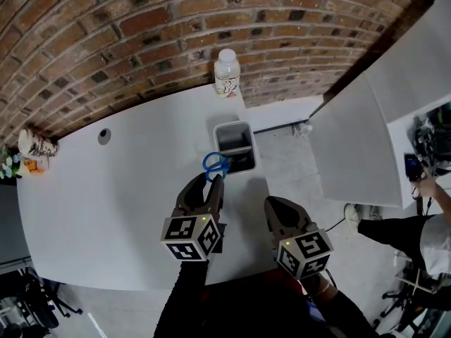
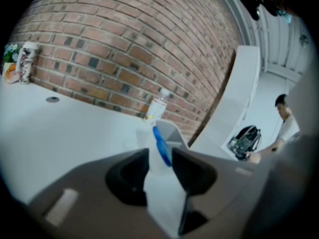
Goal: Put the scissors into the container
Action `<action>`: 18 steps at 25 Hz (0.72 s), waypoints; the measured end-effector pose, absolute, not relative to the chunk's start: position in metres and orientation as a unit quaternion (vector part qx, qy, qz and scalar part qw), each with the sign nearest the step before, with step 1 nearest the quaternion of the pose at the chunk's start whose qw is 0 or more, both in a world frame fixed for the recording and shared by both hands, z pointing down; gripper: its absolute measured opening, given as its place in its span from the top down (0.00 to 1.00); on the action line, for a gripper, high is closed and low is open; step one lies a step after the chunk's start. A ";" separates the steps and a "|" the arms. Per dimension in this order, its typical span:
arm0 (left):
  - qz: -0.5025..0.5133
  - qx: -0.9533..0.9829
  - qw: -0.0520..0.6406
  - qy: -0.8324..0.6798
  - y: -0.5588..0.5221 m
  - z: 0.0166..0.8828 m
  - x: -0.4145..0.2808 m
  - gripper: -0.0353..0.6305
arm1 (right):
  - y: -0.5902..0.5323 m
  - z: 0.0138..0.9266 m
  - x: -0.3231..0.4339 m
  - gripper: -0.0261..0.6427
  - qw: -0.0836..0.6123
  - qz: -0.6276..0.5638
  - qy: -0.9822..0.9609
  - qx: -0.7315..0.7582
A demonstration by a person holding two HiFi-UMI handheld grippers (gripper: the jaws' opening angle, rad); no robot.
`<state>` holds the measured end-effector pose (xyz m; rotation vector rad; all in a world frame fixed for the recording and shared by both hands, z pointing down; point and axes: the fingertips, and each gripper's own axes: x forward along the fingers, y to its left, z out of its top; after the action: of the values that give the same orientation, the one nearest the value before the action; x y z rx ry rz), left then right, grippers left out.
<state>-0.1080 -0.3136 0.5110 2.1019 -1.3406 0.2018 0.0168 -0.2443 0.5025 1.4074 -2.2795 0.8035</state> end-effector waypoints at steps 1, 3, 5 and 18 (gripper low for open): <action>0.077 0.797 0.315 -0.509 -0.311 0.511 -0.108 0.74 | -0.243 0.502 0.017 0.95 0.172 0.283 -0.803 0.495; 0.078 0.796 0.315 -0.510 -0.307 0.511 -0.110 0.74 | -0.240 0.502 0.016 0.95 0.172 0.282 -0.804 0.494; 0.078 0.795 0.316 -0.512 -0.301 0.511 -0.111 0.74 | -0.236 0.500 0.015 0.95 0.171 0.281 -0.805 0.493; 0.088 0.791 0.312 -0.519 -0.260 0.508 -0.112 0.74 | -0.207 0.495 0.017 0.95 0.165 0.271 -0.813 0.489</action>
<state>-0.1117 -0.2596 0.5081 2.0869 -1.3706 0.2311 0.0165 -0.2072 0.4953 1.3922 -2.3148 0.7716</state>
